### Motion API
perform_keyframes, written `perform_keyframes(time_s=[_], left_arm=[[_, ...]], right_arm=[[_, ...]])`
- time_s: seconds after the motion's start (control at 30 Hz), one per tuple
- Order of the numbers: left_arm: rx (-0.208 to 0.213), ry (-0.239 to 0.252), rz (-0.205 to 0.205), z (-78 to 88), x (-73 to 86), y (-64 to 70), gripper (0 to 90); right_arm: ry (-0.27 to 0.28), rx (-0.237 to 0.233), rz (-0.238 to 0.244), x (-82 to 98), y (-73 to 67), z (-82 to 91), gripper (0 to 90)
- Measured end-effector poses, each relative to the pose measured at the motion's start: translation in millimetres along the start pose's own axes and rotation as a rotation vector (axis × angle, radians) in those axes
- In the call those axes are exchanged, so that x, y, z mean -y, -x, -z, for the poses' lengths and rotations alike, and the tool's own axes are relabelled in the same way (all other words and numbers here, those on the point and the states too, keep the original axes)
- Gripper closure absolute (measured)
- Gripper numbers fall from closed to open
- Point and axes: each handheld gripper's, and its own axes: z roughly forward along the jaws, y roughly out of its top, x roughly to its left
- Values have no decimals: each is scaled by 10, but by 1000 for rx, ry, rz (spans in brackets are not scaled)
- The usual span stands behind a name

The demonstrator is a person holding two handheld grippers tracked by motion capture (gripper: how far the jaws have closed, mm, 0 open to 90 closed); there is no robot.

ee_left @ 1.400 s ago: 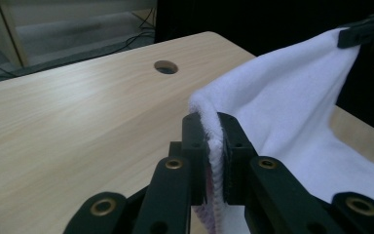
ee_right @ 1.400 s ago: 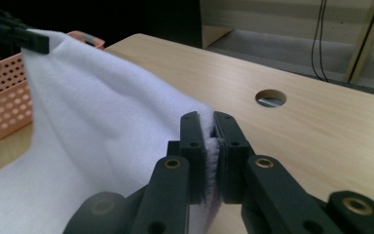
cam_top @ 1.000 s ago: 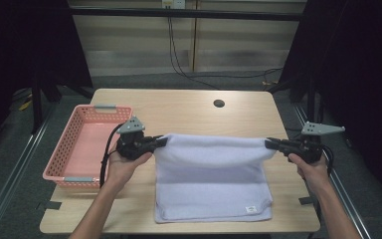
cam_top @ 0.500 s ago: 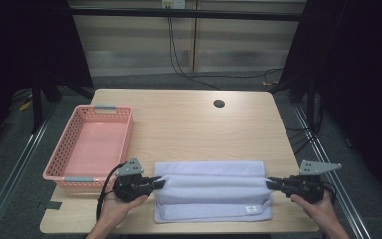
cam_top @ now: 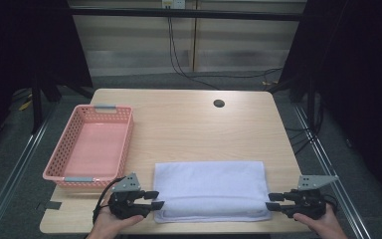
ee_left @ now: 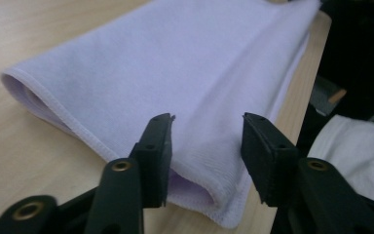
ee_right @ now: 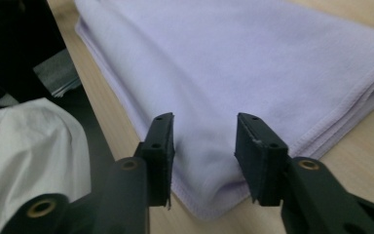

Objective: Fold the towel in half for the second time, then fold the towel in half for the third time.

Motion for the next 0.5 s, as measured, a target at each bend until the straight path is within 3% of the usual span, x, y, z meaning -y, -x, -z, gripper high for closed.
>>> perform_keyframes(time_s=[0.07,0.1,0.17,0.2,0.23,0.27,0.33,0.4,0.5], left_arm=[[-20,25,18,14,-34,-42,481],[-41,19,25,1,-59,-67,473],[-102,-11,29,-74,-97,-121,473],[-102,-11,29,-74,-97,-121,479],[-110,-49,51,-169,-125,-195,497],[-100,-80,40,-247,-141,-233,506],[-113,-103,28,-315,-144,-271,532],[-96,-130,44,-394,-135,-350,529],[-114,-136,38,-431,-111,-392,532]], right_arm=[[44,17,-13,-49,6,45,557],[58,14,-15,-67,21,48,556],[73,54,-31,-125,69,-7,532],[69,64,-30,-143,86,-44,531],[63,89,-37,-161,110,-104,513],[49,102,-49,-175,131,-170,510],[7,131,-53,-191,187,-324,490],[-26,151,-65,-196,226,-424,482],[-65,190,-48,-214,276,-533,454]])
